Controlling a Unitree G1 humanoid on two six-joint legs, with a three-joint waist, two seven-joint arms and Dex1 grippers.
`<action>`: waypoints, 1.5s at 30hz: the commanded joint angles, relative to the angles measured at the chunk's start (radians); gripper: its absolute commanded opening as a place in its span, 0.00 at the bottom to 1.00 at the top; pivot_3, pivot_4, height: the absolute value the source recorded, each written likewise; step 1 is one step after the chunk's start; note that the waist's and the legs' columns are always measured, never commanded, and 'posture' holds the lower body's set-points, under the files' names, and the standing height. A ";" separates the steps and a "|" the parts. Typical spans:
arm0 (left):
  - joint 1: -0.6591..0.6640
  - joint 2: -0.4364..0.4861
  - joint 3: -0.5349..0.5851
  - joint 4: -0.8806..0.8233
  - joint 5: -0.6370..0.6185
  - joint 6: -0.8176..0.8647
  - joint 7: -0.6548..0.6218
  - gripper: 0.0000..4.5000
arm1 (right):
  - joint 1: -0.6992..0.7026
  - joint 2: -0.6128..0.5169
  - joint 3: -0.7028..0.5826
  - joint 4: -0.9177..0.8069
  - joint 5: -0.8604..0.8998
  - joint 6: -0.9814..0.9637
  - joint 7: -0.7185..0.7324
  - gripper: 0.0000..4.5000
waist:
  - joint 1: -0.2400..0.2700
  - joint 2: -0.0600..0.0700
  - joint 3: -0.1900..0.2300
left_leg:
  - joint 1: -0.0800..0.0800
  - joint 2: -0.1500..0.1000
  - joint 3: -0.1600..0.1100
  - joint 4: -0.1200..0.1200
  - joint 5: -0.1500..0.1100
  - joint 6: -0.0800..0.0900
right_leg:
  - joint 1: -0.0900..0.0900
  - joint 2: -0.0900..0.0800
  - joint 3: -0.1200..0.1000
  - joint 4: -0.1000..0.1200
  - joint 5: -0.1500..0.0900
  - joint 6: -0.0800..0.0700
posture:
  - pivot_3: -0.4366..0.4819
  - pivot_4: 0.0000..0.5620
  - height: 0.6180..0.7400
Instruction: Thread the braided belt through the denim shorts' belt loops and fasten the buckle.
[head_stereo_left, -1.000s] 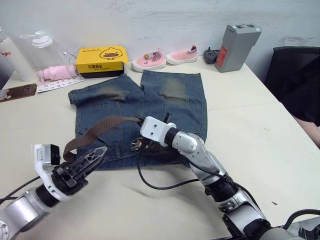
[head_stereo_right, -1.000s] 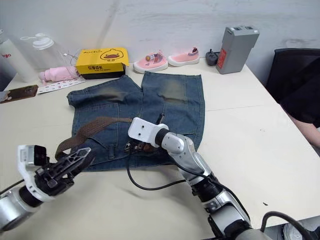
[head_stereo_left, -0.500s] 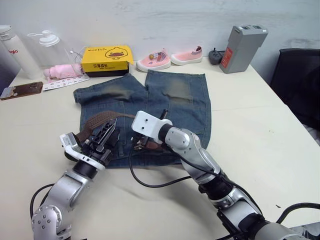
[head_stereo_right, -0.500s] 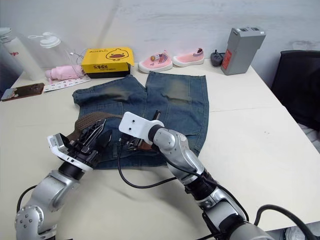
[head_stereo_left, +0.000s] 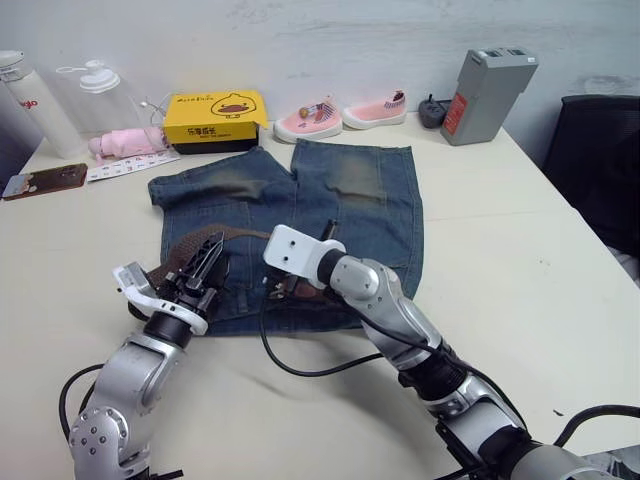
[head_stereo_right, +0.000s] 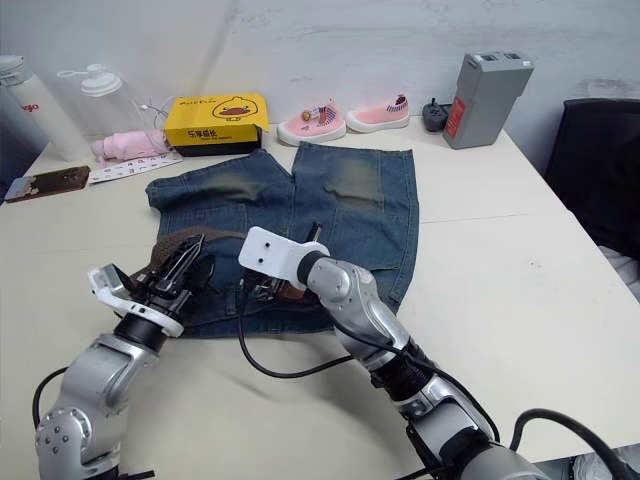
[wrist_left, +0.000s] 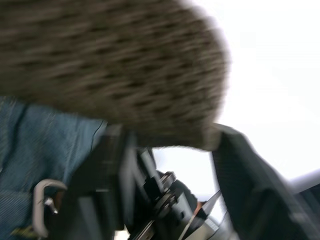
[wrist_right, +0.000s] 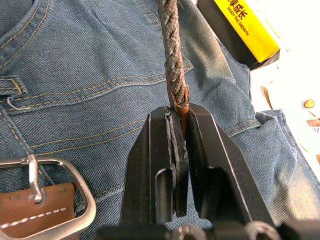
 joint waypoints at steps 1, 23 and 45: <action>-0.018 -0.011 0.028 -0.034 -0.011 -0.032 0.022 0.12 | -0.012 -0.001 0.007 -0.041 -0.009 -0.024 -0.005 0.00 | 0.000 0.000 0.000 | 0.000 0.000 0.000 0.000 0.000 0.000 | 0.000 0.000 0.000 0.000 0.000 0.000 | 0.48 0.27 0.15; 0.172 0.248 0.311 0.187 -0.011 0.356 -0.299 0.00 | 0.131 -0.163 -0.257 -0.278 0.429 0.065 0.287 0.99 | 0.000 0.005 0.003 | -0.001 0.004 -0.001 -0.001 -0.001 0.001 | 0.001 0.011 0.002 -0.006 0.000 0.000 | 0.48 0.27 0.15; 0.330 0.502 0.385 0.263 -0.011 0.471 -0.409 0.00 | 0.168 -0.329 -0.328 -0.342 0.719 0.236 0.345 0.99 | 0.001 0.009 0.006 | -0.007 0.015 -0.002 -0.011 0.002 -0.004 | 0.000 0.011 0.003 -0.028 0.000 0.000 | 0.48 0.27 0.15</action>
